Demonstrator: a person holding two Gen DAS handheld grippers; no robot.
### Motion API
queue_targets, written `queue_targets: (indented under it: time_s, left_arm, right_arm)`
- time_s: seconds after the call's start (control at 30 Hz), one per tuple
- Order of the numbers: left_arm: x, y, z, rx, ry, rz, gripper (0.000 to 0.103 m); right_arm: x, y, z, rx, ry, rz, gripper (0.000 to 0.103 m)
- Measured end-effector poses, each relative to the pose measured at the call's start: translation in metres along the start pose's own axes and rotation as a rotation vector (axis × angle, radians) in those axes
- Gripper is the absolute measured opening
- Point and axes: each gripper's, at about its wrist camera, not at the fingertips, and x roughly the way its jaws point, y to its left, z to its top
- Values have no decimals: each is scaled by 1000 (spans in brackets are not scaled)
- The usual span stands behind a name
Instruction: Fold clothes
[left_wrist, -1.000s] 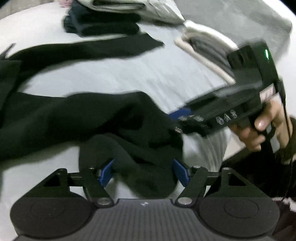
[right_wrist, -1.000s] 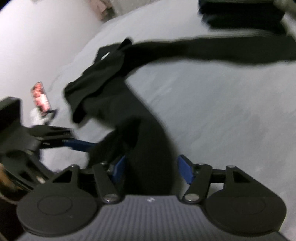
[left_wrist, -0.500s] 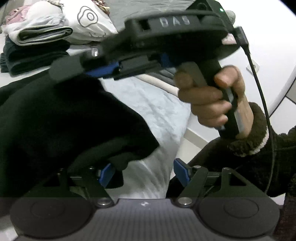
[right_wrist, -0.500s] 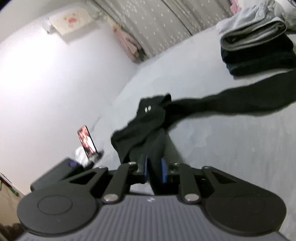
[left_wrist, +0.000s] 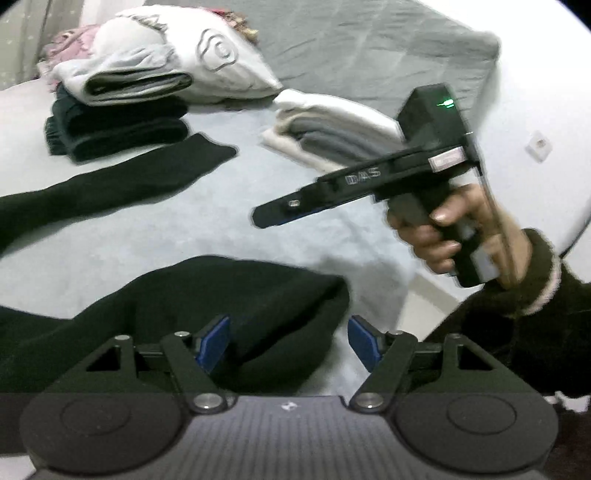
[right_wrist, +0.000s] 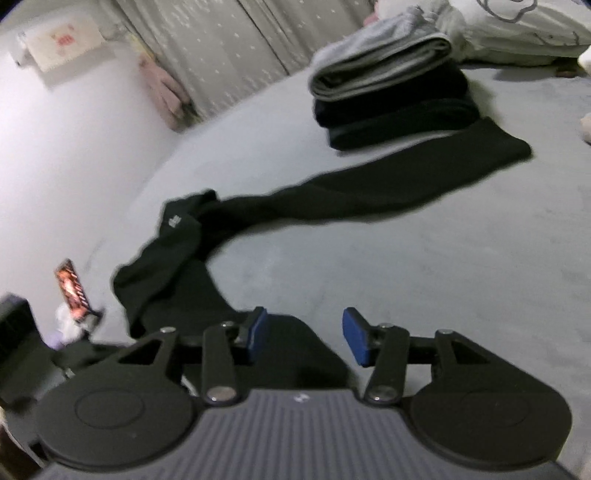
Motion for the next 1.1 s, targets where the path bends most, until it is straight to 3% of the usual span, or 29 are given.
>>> queue_targets:
  time_s: [0.23,0.3,0.33,0.43,0.5,0.63,0.73,0.9,1.0,1.1]
  left_arm:
    - [25,-30,11,112,11,48,71]
    - [33,-31,13,108,33,47,67]
    - [37,-30,14,95,38,43,60]
    - [45,-22,20,38,36,52,27]
    - [44,-13,25,-16,-1,84,18]
    - [29,3,26,-137,-89,136,17]
    - [11,32,22,-283,-179,233,17]
    - [-14,66,11,-481,-254,376,17]
    - [-25,83,4,-592,-262,351,18]
    - [-26,84,6,-612,-261,323,24]
  right_arm:
    - [-2,-4,-3,-22,1,-32,59]
    - [-3,-6,-2,-17,-7,-35,59]
    - [-4,-7,-2,-14,-11,-38,60]
    - [-8,-16,-3,8,-26,-55,60]
    - [-10,-21,-2,28,-32,-64,60]
    - [-13,-24,1,43,-44,-67,60]
    - [-10,-22,3,42,-43,-63,62]
    - [4,-5,1,7,-14,-46,66]
    - [13,10,-2,-37,8,-31,68]
    - [27,37,-7,-110,34,8,72]
